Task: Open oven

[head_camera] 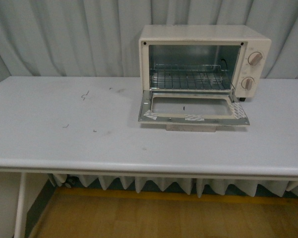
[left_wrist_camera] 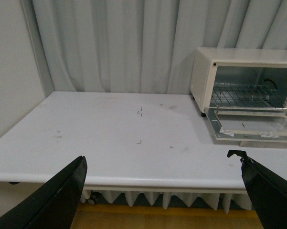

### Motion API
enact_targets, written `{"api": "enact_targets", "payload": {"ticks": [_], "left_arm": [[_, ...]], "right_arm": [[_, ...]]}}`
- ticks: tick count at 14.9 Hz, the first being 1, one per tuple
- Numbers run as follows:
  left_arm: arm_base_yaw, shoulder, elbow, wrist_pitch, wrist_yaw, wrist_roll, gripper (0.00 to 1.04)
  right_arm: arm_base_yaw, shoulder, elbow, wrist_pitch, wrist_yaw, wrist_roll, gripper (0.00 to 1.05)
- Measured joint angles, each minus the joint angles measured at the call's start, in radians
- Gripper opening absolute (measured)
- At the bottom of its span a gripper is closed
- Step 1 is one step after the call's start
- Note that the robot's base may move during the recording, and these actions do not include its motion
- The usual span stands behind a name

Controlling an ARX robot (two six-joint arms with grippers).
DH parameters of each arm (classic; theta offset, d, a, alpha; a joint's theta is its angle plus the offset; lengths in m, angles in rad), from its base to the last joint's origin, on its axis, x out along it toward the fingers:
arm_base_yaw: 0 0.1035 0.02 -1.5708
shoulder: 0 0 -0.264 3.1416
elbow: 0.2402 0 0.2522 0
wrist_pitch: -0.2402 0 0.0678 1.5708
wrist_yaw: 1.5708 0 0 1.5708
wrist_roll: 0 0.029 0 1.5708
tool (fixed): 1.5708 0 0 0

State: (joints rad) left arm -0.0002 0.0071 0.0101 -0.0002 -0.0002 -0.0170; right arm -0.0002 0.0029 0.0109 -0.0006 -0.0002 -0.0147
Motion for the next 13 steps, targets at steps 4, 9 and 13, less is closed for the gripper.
{"api": "enact_targets", "payload": {"ticks": [4,9,13], "left_arm": [[0.000,0.000,0.000,-0.003,0.000,0.000,0.98],[0.000,0.000,0.000,-0.003,0.000,0.000,0.98],[0.000,0.000,0.000,-0.003,0.000,0.000,0.98]], "right_arm": [[0.000,0.000,0.000,-0.003,0.000,0.000,0.98],[0.000,0.000,0.000,-0.003,0.000,0.000,0.98],[0.000,0.000,0.000,-0.003,0.000,0.000,0.98]]}}
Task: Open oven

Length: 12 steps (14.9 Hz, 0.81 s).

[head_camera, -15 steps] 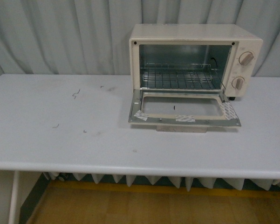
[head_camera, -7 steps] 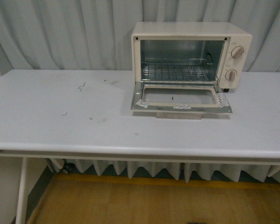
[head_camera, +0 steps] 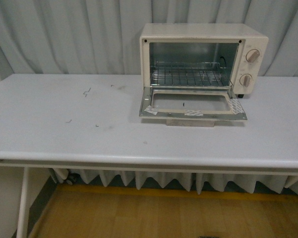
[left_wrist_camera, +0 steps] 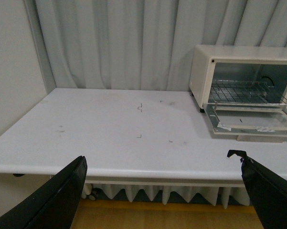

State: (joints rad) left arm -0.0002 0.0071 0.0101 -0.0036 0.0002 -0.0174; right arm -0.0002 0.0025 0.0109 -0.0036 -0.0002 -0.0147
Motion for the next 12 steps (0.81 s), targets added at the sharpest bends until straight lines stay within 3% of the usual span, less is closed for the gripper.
{"api": "enact_targets", "payload": {"ticks": [12], "left_arm": [[0.000,0.000,0.000,0.000,0.000,0.001,0.98]], "right_arm": [[0.000,0.000,0.000,0.000,0.000,0.000,0.98]]}}
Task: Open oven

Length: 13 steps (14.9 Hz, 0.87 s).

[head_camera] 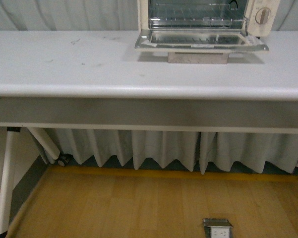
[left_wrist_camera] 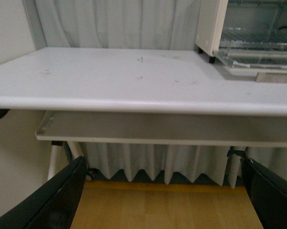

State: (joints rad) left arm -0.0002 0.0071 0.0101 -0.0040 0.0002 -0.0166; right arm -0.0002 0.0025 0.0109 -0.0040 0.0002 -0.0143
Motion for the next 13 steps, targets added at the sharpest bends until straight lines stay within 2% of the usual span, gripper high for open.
{"api": "enact_targets", "payload": {"ticks": [13], "left_arm": [[0.000,0.000,0.000,-0.003,0.000,0.000,0.98]], "right_arm": [[0.000,0.000,0.000,-0.003,-0.001,0.000,0.98]]}}
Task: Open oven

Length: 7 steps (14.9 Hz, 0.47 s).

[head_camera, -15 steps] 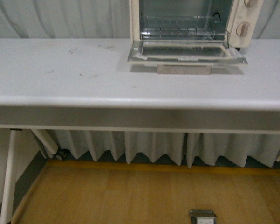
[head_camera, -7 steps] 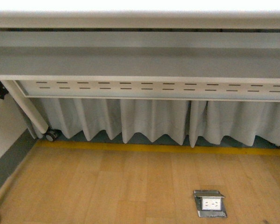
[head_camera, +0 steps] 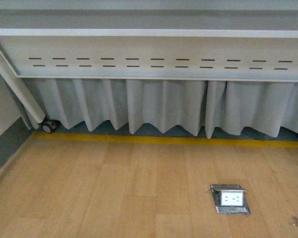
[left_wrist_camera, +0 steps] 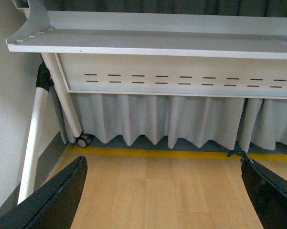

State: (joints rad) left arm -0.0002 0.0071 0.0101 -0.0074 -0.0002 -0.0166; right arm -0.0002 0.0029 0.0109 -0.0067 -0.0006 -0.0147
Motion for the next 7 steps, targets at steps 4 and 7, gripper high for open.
{"api": "enact_targets", "payload": {"ticks": [4,7], "left_arm": [[0.000,0.000,0.000,0.002,0.000,0.000,0.98],[0.000,0.000,0.000,0.002,0.000,0.000,0.98]], "right_arm": [[0.000,0.000,0.000,0.002,0.000,0.000,0.98],[0.000,0.000,0.000,0.002,0.000,0.000,0.98]]}}
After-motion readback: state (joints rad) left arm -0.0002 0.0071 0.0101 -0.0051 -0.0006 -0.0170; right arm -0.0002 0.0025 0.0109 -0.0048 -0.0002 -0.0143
